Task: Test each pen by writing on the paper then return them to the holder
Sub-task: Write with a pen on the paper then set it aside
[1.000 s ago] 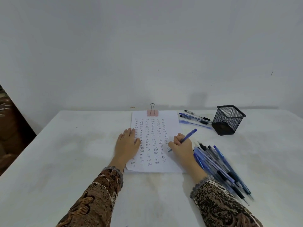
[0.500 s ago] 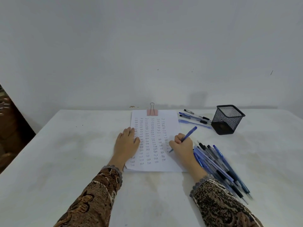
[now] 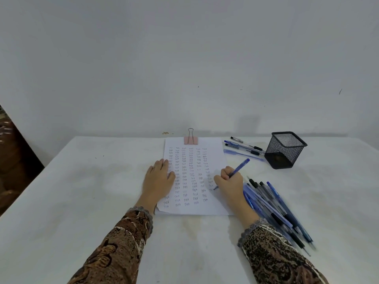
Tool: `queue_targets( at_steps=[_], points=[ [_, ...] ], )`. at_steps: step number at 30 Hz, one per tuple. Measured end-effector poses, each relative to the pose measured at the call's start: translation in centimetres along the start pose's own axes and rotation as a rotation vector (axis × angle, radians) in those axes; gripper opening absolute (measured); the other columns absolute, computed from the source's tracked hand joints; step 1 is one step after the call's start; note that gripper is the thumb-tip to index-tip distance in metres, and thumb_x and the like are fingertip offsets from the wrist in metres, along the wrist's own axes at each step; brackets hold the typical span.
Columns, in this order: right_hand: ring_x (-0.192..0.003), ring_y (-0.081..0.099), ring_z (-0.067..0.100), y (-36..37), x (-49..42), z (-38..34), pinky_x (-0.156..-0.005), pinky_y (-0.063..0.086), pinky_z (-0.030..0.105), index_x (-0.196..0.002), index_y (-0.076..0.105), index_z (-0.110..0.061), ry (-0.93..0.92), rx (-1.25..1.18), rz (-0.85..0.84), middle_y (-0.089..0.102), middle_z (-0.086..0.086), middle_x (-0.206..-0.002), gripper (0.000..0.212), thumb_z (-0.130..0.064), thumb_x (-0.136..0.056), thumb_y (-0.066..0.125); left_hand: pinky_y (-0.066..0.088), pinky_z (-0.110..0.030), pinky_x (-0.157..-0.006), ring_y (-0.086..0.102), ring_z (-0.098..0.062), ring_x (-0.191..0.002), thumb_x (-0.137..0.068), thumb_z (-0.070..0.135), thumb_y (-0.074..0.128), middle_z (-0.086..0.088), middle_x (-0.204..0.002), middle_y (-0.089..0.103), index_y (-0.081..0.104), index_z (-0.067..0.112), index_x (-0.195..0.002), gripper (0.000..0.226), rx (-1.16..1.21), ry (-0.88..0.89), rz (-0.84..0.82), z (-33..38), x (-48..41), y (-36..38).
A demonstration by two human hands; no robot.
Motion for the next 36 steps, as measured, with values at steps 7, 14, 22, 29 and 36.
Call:
queue_targets(
  at_steps=[7,14,22,29,36],
  points=[
    [-0.046,0.021,0.003,0.2,-0.1,0.1,-0.056,0.03,0.017,-0.053,0.022,-0.02,0.017,-0.066,-0.032,0.023,-0.006,-0.054,0.051,0.021,-0.073,0.043,0.01,-0.032,-0.116,0.017,-0.019,-0.141,-0.098,0.029,0.029,-0.007,-0.153,0.018,0.018,0.008,-0.146,0.053,0.009,0.014,0.011,0.0,-0.1,0.0],
    [-0.033,0.025,0.007,-0.1,-1.4,-2.3,-0.035,0.019,0.015,-0.057,0.034,-0.016,0.181,-0.544,0.018,0.031,-0.006,-0.041,0.049,-0.04,-0.1,0.033,0.007,-0.03,-0.116,0.013,-0.018,-0.142,-0.098,0.03,0.031,-0.007,-0.155,0.015,0.019,0.01,-0.146,0.054,0.051,0.006,0.037,0.0,-0.1,-0.1],
    [-0.07,0.054,0.009,4.0,-2.1,-8.9,-0.061,0.041,0.024,-0.115,0.059,-0.015,-0.472,0.44,-0.218,0.059,-0.006,-0.08,0.027,-0.02,-0.1,0.036,0.013,-0.032,-0.117,0.018,-0.02,-0.14,-0.098,0.029,0.031,-0.005,-0.153,0.019,0.017,0.01,-0.147,0.054,0.018,0.004,0.027,0.0,-0.2,0.0],
    [-0.056,0.058,0.009,7.0,0.2,-6.4,-0.058,0.03,0.021,-0.084,0.071,-0.029,-0.86,0.979,-0.248,0.062,-0.013,-0.064,0.035,-0.044,-0.086,0.04,0.014,-0.033,-0.116,0.019,-0.02,-0.14,-0.097,0.032,0.03,-0.003,-0.154,0.019,0.018,0.012,-0.147,0.054,0.009,-0.016,0.021,-0.4,-0.4,0.3],
    [-0.081,0.056,0.015,4.6,1.0,-6.7,-0.072,0.031,0.026,-0.095,0.064,-0.016,-0.716,0.791,-0.299,0.064,-0.004,-0.088,0.04,-0.043,-0.091,0.035,0.01,-0.031,-0.117,0.016,-0.018,-0.141,-0.097,0.031,0.03,-0.004,-0.154,0.019,0.019,0.011,-0.147,0.054,0.013,-0.009,0.032,-0.3,-0.4,0.2]
  ],
)
Point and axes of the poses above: each hand's wrist, its own x-axis away from the middle knuckle, its own y-axis out of the palm, z = x × y, the point moved 10 cm from there along -x, towards the middle knuckle
